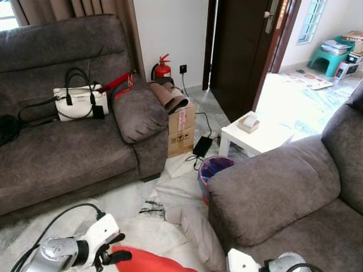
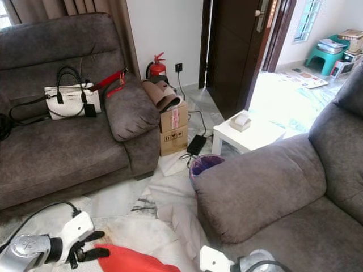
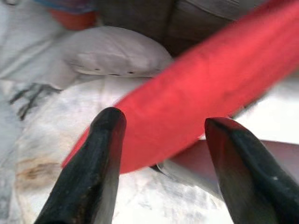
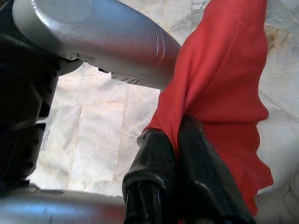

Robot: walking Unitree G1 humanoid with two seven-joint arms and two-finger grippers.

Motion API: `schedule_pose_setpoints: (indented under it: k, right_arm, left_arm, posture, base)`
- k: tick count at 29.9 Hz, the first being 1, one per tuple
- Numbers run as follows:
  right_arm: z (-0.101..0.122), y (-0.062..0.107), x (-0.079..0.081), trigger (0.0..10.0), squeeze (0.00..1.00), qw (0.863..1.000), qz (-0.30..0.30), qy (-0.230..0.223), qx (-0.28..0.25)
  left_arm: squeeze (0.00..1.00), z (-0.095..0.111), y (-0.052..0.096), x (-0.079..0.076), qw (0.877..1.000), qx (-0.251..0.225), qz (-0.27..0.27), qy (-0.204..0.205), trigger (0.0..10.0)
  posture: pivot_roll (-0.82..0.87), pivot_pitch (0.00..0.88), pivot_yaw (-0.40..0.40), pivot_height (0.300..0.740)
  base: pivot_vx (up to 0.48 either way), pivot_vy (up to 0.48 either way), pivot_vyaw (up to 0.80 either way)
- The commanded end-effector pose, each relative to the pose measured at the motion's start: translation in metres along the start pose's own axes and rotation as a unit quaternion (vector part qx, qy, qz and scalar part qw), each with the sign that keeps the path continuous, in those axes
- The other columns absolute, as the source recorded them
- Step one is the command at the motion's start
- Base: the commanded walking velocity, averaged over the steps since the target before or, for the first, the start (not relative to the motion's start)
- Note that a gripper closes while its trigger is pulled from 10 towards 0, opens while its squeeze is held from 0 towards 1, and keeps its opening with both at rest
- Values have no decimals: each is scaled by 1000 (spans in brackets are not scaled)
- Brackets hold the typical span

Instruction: Move the pillow to the sofa from floor

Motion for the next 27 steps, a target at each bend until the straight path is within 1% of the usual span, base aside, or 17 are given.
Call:
schedule_pose_setpoints:
  k: [1, 3, 4, 5, 8, 9, 10, 11, 16, 17, 20, 21, 22, 23, 25, 26, 27]
  right_arm:
    - [20, 3, 5, 10000, 0, 999, 21, 36, -24]
    - [28, 7, 5, 10000, 0, 998, 13, 48, -34]
    - [28, 7, 5, 10000, 0, 998, 13, 48, -34]
    - [36, 10, 8, 10000, 0, 997, 15, 62, -39]
    - [38, 12, 12, 10000, 0, 997, 21, 67, -38]
    - [38, 12, 12, 10000, 0, 997, 21, 67, -38]
    - [38, 13, 13, 10000, 0, 997, 22, 68, -37]
    - [36, 14, 16, 10000, 0, 997, 23, 69, -31]
    - [34, 17, 25, 10000, 0, 997, 32, 71, -26]
    - [34, 17, 27, 10000, 0, 997, 32, 72, -27]
    - [40, 18, 35, 10000, 0, 996, 41, 75, -38]
    - [40, 18, 38, 10000, 0, 995, 45, 76, -39]
    - [40, 18, 40, 10000, 0, 995, 48, 76, -40]
    - [41, 19, 42, 10000, 0, 995, 49, 78, -40]
    - [41, 20, 43, 10000, 0, 995, 50, 78, -40]
    - [44, 23, 45, 10000, 0, 994, 48, 83, -43]
    - [44, 23, 45, 10000, 0, 994, 48, 83, -43]
  left_arm:
    - [1000, -5, 3, 1, 999, 33, -20, -30, 10000]
    - [1000, -8, 0, -1, 995, 55, -36, -76, 10000]
    - [1000, -8, 0, -1, 995, 55, -36, -76, 10000]
    - [1000, -9, -3, -3, 989, 71, -53, -121, 10000]
    - [1000, -10, -3, 0, 981, 89, -56, -161, 10000]
    - [1000, -10, -3, 0, 981, 89, -56, -161, 10000]
    - [1000, -10, -4, 2, 977, 96, -56, -180, 10000]
    - [1000, -9, -6, 6, 969, 105, -51, -216, 10000]
    - [1000, -9, -10, 6, 964, 103, -62, -239, 10000]
    - [1000, -9, -11, 7, 958, 107, -54, -259, 10000]
    - [1000, -21, -12, 2, 948, 134, -70, -282, 10000]
    - [255, -23, -13, 1, 946, 137, -70, -286, 10000]
    - [255, -25, -13, 0, 945, 139, -70, -289, 10000]
    - [0, -26, -13, -1, 948, 135, -67, -280, 10000]
    - [0, -28, -13, -2, 951, 131, -65, -272, 10000]
    - [0, -34, -14, -6, 949, 136, -68, -275, 10000]
    - [0, -34, -14, -6, 949, 136, -68, -275, 10000]
  posture:
    - [113, 0, 43, 740]
    - [101, 0, 46, 740]
    - [101, 0, 46, 740]
    - [93, 0, 51, 740]
    - [90, 0, 53, 740]
    - [90, 0, 53, 740]
    - [85, 0, 54, 740]
    - [78, 0, 57, 740]
    - [66, 5, 58, 740]
    - [66, 8, 57, 740]
    - [57, 13, 54, 740]
    - [54, 15, 53, 740]
    - [54, 15, 53, 740]
    - [50, 19, 53, 740]
    - [48, 19, 52, 740]
    - [42, 27, 48, 740]
    - [42, 27, 48, 740]
  base:
    - [0, 0, 0]
    - [0, 0, 0]
    - [0, 0, 0]
    - [0, 0, 0]
    - [0, 0, 0]
    - [0, 0, 0]
    - [0, 0, 0]
    - [0, 0, 0]
    - [0, 0, 0]
    - [0, 0, 0]
    - [0, 0, 0]
    - [0, 0, 0]
    - [0, 0, 0]
    - [0, 0, 0]
    - [0, 0, 0]
    - [0, 0, 0]
    - [0, 0, 0]
Point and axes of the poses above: a point about 5 cm out from each wrist's last joint towards the gripper, its own y axis pointing back from the gripper into the wrist, its own z axis along the axis of the wrist's last joint, x = y × z, the point moved 2 cm from there along -y, pointing out of the wrist towards the gripper, and after that the axes turned 8 degrees about -y, right-handed, at the moved point
